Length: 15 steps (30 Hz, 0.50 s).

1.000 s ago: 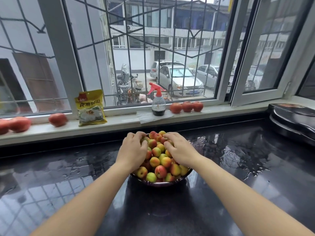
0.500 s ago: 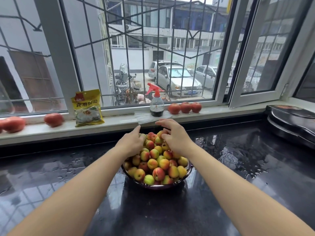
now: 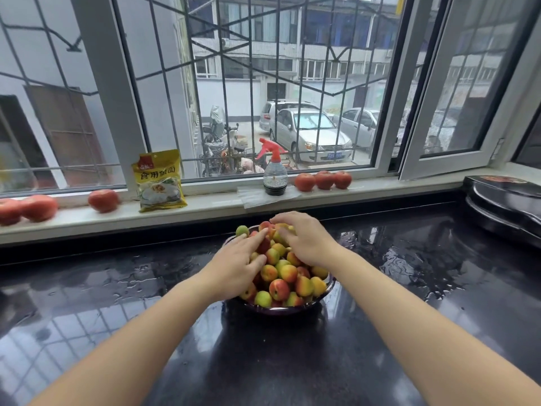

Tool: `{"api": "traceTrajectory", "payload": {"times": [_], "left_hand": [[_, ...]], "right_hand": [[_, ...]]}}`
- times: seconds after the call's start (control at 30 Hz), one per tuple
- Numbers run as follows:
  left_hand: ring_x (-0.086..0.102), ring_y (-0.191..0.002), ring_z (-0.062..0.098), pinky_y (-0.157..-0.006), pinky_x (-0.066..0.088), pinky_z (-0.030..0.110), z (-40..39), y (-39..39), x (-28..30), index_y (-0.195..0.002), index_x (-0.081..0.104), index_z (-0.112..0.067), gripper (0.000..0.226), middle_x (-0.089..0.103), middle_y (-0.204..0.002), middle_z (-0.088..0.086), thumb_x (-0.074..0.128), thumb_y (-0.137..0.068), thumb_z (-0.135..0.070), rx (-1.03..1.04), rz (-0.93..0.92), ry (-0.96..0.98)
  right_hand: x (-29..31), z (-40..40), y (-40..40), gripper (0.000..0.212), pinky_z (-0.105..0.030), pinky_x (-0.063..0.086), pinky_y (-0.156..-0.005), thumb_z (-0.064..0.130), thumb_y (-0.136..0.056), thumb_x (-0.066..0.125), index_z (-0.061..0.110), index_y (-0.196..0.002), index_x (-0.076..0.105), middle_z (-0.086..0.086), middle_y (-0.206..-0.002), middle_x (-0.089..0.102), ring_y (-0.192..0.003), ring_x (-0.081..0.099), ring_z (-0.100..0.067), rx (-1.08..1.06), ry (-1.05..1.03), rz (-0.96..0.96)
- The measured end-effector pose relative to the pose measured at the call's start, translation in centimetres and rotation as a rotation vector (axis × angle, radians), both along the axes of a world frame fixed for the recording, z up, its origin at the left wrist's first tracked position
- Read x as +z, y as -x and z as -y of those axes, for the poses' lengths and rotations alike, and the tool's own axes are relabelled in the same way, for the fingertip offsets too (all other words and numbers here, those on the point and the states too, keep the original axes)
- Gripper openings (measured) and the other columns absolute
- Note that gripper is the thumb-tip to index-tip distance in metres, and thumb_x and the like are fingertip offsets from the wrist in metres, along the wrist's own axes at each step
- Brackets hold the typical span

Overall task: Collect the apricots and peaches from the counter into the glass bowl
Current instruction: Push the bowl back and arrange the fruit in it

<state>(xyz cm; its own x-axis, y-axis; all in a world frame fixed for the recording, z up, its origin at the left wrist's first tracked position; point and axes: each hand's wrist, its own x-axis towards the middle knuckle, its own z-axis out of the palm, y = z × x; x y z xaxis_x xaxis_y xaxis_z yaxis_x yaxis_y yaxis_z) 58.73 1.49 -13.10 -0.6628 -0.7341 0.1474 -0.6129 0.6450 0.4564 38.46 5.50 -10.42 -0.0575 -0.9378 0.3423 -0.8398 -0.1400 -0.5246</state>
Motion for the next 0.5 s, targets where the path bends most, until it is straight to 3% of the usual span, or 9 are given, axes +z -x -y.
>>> {"api": "traceTrajectory", "payload": {"times": [0.1, 0.17, 0.3, 0.43, 0.5], "left_hand": [[0.028, -0.157, 0.016, -0.128, 0.016, 0.029, -0.4, 0.0, -0.2, -0.166, 0.03, -0.029, 0.056, 0.04, -0.166, -0.006, 0.044, -0.112, -0.034, 0.008, -0.098, 0.01], [0.032, -0.151, 0.008, -0.123, 0.017, 0.022, -0.7, 0.1, -0.1, -0.163, 0.038, -0.026, 0.052, 0.043, -0.16, -0.01, 0.045, -0.112, -0.032, 0.066, -0.227, 0.023], [0.027, -0.159, 0.019, -0.13, 0.016, 0.035, 1.9, 0.3, 0.6, -0.165, 0.036, -0.015, 0.056, 0.034, -0.171, 0.004, 0.039, -0.113, -0.036, 0.281, -0.285, -0.119], [0.02, -0.162, 0.022, -0.128, 0.013, 0.033, 4.5, 0.8, 1.1, -0.167, 0.027, -0.009, 0.058, 0.025, -0.175, 0.006, 0.031, -0.116, -0.036, 0.282, -0.22, -0.282], [0.031, -0.157, 0.02, -0.122, 0.021, 0.028, 5.1, 1.4, 1.3, -0.161, 0.039, -0.008, 0.052, 0.039, -0.167, 0.005, 0.029, -0.117, -0.034, 0.217, -0.176, -0.317]], "right_hand": [[-1.5, 0.3, 0.1, 0.048, -0.037, 0.018, -0.124, 0.043, -0.107, 0.039, 0.029, -0.152, 0.045, 0.003, -0.16, 0.037, -0.15, 0.026, -0.014, 0.045, -0.211, -0.081], [-1.9, 0.0, 0.6, 0.048, -0.04, 0.021, -0.123, 0.045, -0.106, 0.036, 0.033, -0.152, 0.043, 0.005, -0.16, 0.038, -0.15, 0.028, -0.015, 0.028, -0.231, -0.111], [-1.9, -1.0, 1.3, 0.047, -0.032, 0.025, -0.121, 0.036, -0.107, 0.043, 0.026, -0.153, 0.044, 0.003, -0.157, 0.043, -0.145, 0.036, -0.016, 0.037, -0.195, -0.119], [-2.2, -0.3, 2.0, 0.055, -0.034, 0.022, -0.123, 0.043, -0.106, 0.04, 0.027, -0.158, 0.03, 0.002, -0.16, 0.036, -0.149, 0.03, -0.016, 0.012, -0.189, 0.148], [-2.2, 0.2, 2.6, 0.053, -0.03, 0.021, -0.122, 0.039, -0.107, 0.04, 0.023, -0.157, 0.034, 0.0, -0.16, 0.038, -0.149, 0.031, -0.017, -0.046, -0.161, 0.202]]}}
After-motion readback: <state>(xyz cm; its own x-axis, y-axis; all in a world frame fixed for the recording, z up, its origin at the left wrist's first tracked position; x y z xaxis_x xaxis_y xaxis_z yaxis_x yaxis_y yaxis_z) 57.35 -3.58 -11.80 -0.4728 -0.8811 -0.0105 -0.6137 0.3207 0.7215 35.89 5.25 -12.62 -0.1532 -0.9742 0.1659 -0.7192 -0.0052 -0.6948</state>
